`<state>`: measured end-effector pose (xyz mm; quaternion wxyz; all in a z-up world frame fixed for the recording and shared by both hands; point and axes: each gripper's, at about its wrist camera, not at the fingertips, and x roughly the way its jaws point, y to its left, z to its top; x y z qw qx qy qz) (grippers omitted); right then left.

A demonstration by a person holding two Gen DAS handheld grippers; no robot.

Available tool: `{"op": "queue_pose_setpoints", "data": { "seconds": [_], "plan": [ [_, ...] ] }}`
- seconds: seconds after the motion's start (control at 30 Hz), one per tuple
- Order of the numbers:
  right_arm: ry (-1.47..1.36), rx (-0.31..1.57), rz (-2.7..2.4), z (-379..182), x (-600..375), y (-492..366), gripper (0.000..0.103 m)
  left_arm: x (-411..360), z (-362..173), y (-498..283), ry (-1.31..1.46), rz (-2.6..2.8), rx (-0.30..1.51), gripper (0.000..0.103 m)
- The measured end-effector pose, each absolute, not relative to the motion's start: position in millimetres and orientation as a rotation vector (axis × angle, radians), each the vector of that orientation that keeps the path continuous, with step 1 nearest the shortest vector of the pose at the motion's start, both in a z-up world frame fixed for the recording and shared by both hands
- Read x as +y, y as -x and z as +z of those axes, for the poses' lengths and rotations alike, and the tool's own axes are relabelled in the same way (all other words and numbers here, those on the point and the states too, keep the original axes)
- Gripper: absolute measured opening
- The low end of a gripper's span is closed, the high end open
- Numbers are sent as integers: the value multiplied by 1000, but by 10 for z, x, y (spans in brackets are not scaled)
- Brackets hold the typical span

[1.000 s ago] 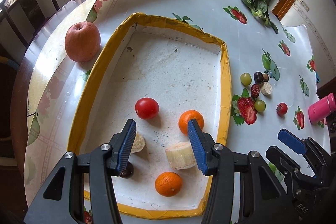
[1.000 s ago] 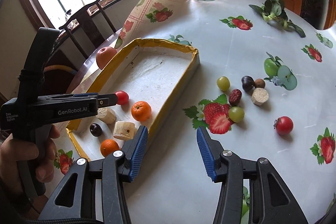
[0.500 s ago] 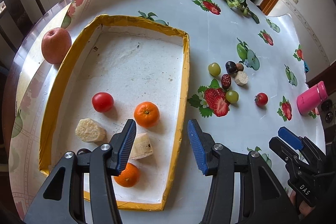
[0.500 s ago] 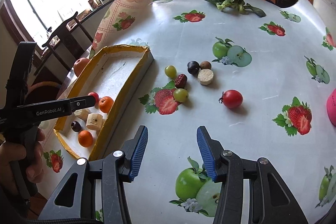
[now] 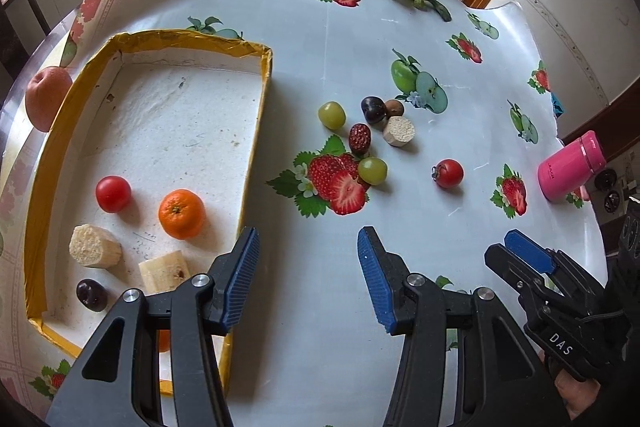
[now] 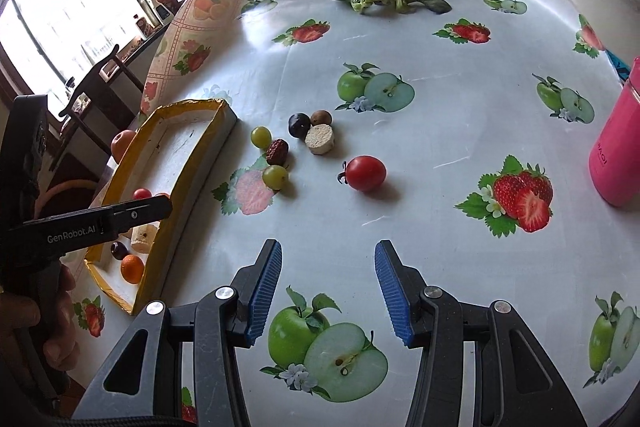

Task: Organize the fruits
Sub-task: 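Move both open tools back to the remaining fruit cluster, then grasp a green grape with the left tool while the right grasps a small red tomato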

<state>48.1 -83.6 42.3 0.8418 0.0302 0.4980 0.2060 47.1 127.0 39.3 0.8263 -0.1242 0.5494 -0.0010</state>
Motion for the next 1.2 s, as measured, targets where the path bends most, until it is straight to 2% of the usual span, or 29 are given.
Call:
{"op": "queue_pose_setpoints", "data": {
  "seconds": [0.57,0.63,0.87,0.93,1.03,1.07,1.2],
  "plan": [
    [43,1063,438,-25,-560,-1300,49,858,-108,-1073,330,-66,1231,50],
    [52,1072,443,-85,-559,-1334,37,821,-155,-1135,326,-66,1235,50],
    [-34,1055,436,-3,-851,-1232,36,675,-183,-1284,274,-60,1202,49],
    [-64,1057,420,16,-937,-1187,36,636,-188,-1277,242,-57,1197,45],
    [-101,1064,409,42,-1015,-1116,36,634,-195,-1231,207,-39,1190,32],
    [-109,1064,408,53,-1032,-1089,36,665,-195,-1213,213,-36,1191,25],
    [-121,1056,408,127,-1047,-1002,36,793,-183,-1144,255,-37,1200,22]
  ]
}}
